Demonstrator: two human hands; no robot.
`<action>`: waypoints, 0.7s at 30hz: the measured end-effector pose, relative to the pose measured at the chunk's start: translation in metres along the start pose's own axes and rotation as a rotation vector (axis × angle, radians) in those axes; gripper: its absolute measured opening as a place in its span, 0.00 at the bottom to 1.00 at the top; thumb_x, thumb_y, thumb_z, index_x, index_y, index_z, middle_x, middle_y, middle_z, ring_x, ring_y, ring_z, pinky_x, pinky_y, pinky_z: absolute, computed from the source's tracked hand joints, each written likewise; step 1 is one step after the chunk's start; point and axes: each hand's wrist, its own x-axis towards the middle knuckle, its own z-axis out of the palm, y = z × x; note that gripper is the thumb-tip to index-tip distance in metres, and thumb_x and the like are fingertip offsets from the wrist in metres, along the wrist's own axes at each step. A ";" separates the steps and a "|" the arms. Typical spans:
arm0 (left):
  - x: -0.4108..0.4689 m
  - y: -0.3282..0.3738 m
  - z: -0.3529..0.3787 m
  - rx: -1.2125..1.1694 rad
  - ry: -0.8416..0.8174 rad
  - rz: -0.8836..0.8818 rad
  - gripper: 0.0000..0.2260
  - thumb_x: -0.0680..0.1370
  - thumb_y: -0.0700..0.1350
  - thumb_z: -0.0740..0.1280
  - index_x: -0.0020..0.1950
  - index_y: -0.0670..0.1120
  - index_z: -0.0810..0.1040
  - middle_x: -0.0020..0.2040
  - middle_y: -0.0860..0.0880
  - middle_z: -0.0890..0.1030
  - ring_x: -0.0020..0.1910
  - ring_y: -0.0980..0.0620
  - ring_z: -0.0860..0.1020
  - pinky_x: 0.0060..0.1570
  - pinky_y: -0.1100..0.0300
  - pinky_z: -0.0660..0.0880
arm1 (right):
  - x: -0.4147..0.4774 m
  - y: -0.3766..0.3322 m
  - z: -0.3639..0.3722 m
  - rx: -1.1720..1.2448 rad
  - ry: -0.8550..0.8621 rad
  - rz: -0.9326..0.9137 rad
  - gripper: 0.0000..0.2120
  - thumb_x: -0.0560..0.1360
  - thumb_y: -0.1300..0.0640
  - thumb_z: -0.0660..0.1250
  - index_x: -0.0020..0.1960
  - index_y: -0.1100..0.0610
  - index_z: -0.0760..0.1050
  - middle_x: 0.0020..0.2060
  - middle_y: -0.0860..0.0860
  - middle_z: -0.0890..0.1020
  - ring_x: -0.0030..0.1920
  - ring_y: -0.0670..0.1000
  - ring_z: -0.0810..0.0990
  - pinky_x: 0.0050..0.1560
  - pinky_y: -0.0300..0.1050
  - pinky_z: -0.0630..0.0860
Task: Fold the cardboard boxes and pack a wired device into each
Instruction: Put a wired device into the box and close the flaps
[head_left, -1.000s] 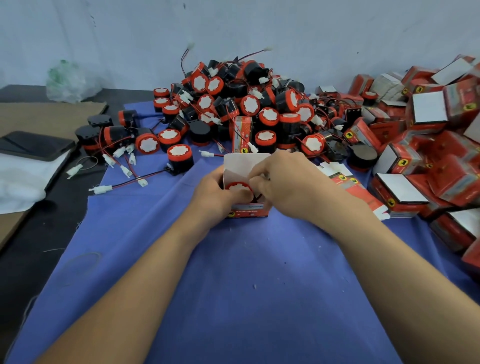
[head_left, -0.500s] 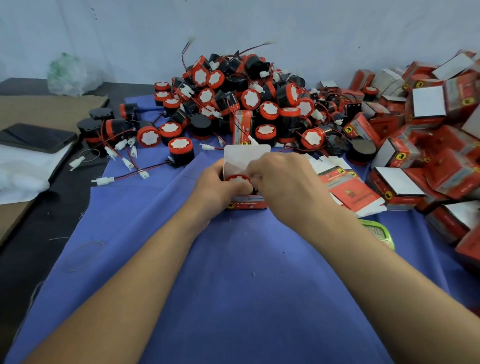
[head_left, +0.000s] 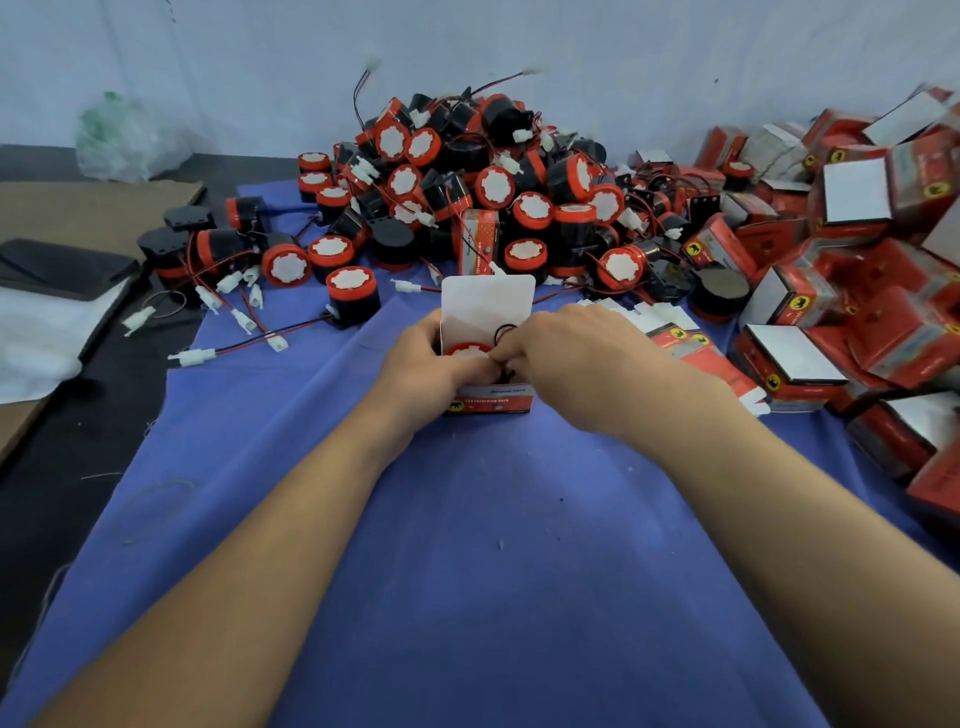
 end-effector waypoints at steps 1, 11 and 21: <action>0.000 0.000 0.000 0.004 -0.011 0.006 0.21 0.72 0.39 0.78 0.62 0.54 0.82 0.52 0.55 0.88 0.51 0.54 0.86 0.52 0.55 0.83 | 0.003 0.001 -0.006 0.010 -0.040 -0.003 0.18 0.78 0.64 0.65 0.61 0.44 0.81 0.42 0.50 0.81 0.38 0.52 0.76 0.34 0.45 0.69; 0.001 -0.001 0.002 0.020 -0.095 -0.008 0.18 0.72 0.40 0.78 0.55 0.59 0.81 0.47 0.59 0.87 0.46 0.61 0.85 0.38 0.71 0.78 | 0.004 0.000 -0.047 0.041 -0.164 -0.037 0.06 0.74 0.59 0.72 0.47 0.52 0.86 0.41 0.51 0.85 0.40 0.53 0.81 0.47 0.54 0.83; -0.004 0.004 0.004 -0.002 -0.077 -0.001 0.17 0.70 0.40 0.77 0.56 0.55 0.83 0.49 0.54 0.88 0.48 0.54 0.86 0.50 0.55 0.81 | 0.014 0.005 -0.018 0.105 -0.120 0.060 0.08 0.74 0.60 0.70 0.51 0.50 0.82 0.46 0.53 0.83 0.46 0.57 0.80 0.44 0.50 0.79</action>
